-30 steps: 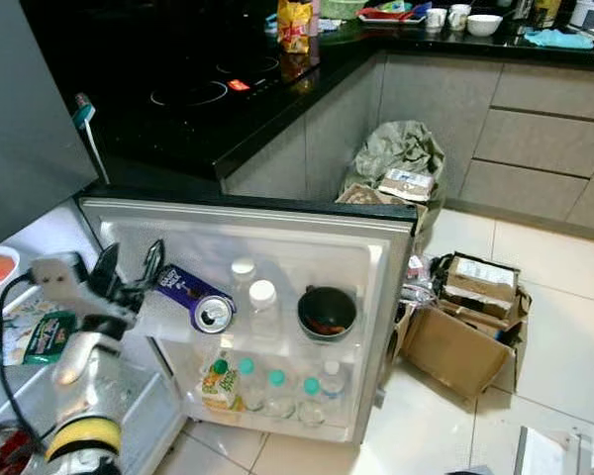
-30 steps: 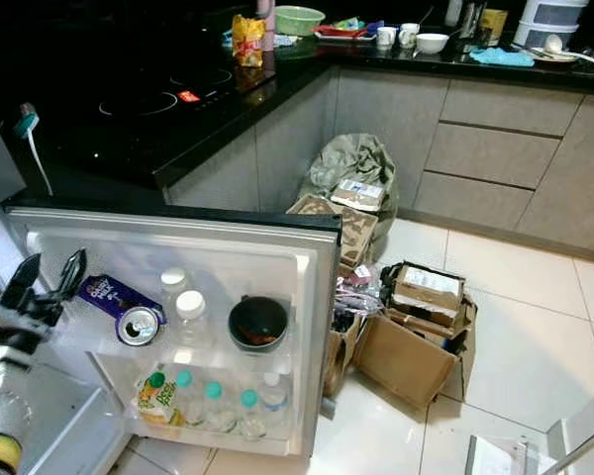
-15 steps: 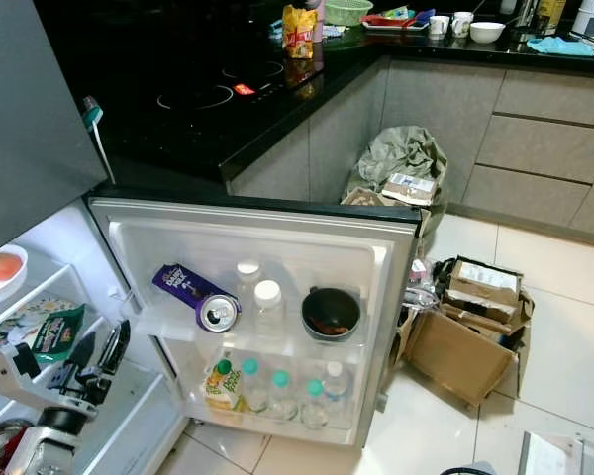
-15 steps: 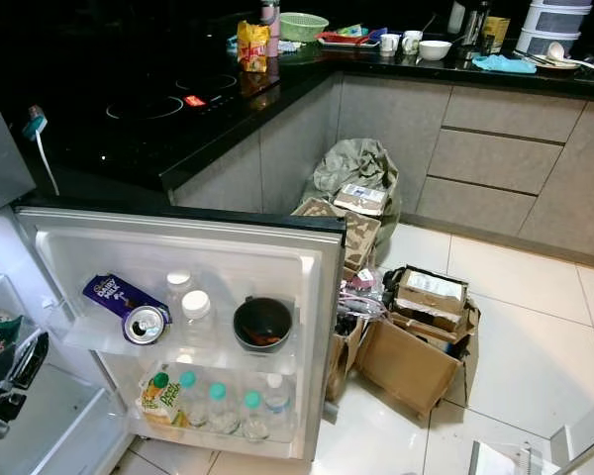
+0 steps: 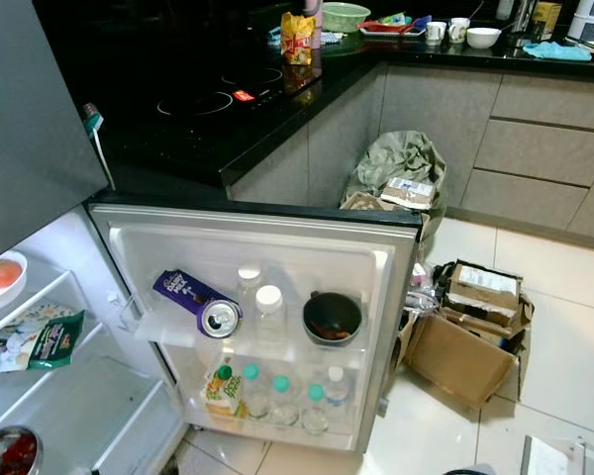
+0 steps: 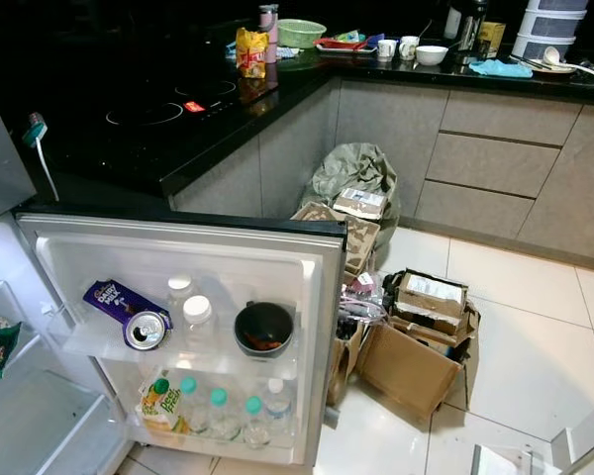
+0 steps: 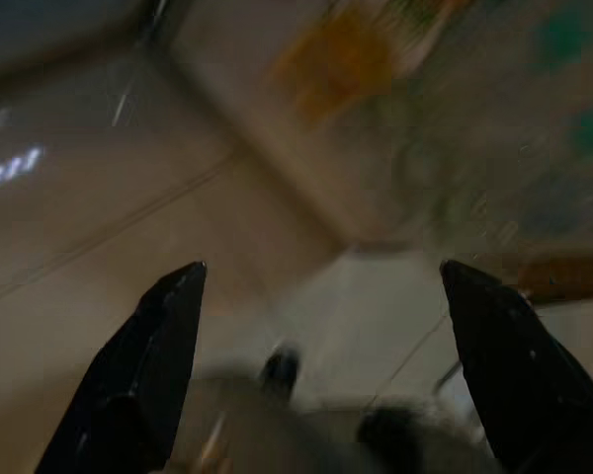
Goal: Restocking fridge
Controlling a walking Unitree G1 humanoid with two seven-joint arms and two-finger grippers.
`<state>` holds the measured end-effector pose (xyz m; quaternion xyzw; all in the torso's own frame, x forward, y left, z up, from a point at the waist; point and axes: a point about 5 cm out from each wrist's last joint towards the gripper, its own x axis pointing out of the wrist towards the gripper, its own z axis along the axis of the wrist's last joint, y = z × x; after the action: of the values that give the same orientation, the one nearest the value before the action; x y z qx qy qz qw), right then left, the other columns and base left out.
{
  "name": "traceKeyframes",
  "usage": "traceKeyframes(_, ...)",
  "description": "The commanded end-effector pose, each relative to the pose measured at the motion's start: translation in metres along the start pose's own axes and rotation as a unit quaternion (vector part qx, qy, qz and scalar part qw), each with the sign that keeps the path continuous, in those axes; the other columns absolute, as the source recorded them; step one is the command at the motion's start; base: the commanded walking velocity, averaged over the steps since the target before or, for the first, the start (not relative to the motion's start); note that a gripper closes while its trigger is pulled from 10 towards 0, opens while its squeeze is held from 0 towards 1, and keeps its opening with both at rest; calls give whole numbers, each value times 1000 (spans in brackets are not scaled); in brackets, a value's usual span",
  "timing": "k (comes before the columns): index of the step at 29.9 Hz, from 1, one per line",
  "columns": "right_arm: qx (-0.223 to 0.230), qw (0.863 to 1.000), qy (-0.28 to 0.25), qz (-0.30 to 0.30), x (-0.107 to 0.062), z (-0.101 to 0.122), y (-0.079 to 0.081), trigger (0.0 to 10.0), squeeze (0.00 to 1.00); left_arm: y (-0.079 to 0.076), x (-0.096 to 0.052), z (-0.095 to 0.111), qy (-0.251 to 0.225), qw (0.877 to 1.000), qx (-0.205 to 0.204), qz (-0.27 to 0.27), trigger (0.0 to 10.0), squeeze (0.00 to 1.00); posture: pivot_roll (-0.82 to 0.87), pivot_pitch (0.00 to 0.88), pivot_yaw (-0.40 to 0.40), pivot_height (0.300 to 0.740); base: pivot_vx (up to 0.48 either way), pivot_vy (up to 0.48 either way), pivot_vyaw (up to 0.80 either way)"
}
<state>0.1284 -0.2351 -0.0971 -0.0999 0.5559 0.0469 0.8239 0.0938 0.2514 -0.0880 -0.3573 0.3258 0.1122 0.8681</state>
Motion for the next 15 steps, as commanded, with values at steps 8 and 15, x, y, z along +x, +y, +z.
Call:
traceKeyframes(8, -10, 1000, 2, -4, 0, 2, -4, 10000, 0, -19, 4, -53, 121, 989, 78, 26, 10000, 0, -107, 0, -12, 740, 0, 0, 0)
traceKeyframes(15, -15, 1000, 2, -5, -1, 4, -6, 10000, 0, -27, 10, -58, 161, 977, 135, 32, 10000, 0, -104, 0, -13, 740, 0, 0, 0)
